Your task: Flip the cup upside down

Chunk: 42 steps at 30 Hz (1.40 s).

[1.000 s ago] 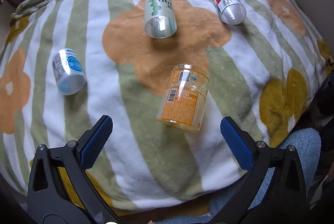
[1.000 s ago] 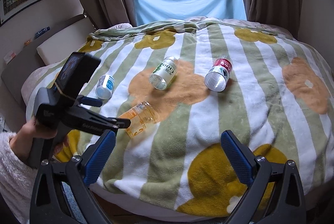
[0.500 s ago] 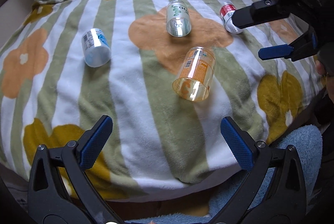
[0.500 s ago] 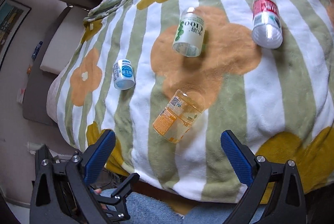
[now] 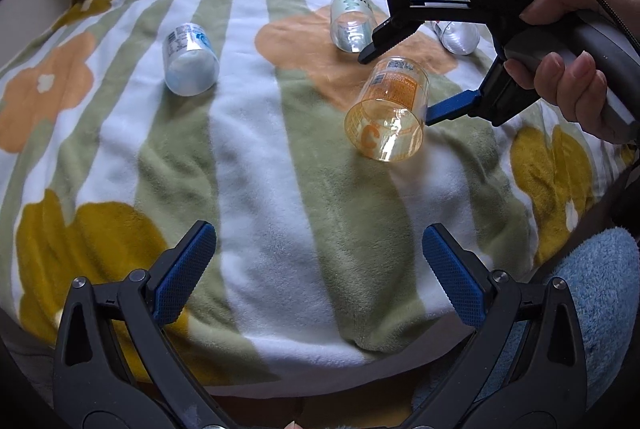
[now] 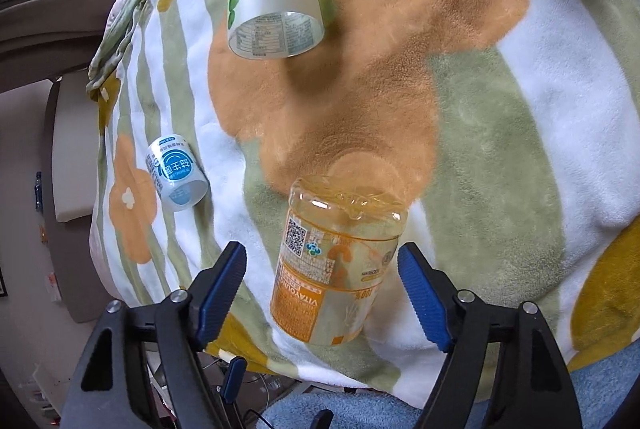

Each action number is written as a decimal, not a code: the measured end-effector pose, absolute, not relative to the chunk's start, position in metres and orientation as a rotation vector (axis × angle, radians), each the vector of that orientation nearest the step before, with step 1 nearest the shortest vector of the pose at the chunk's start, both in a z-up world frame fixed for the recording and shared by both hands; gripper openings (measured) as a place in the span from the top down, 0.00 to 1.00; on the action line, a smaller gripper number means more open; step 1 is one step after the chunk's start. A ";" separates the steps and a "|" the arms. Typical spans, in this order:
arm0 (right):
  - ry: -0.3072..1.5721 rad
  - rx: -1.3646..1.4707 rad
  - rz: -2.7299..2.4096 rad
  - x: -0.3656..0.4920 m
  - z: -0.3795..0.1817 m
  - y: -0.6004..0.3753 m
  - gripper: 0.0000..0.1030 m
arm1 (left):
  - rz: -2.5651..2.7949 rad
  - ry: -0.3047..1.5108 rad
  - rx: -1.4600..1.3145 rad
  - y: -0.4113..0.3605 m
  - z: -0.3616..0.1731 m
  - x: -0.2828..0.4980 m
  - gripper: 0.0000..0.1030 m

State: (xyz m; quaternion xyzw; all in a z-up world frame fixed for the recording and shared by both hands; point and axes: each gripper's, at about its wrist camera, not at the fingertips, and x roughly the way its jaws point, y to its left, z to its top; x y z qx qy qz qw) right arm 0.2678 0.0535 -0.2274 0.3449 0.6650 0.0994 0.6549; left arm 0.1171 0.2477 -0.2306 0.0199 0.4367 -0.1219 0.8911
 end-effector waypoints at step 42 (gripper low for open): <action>0.747 -0.165 0.423 0.226 -0.213 0.107 0.43 | -0.245 0.985 -0.042 0.256 -0.266 0.134 0.00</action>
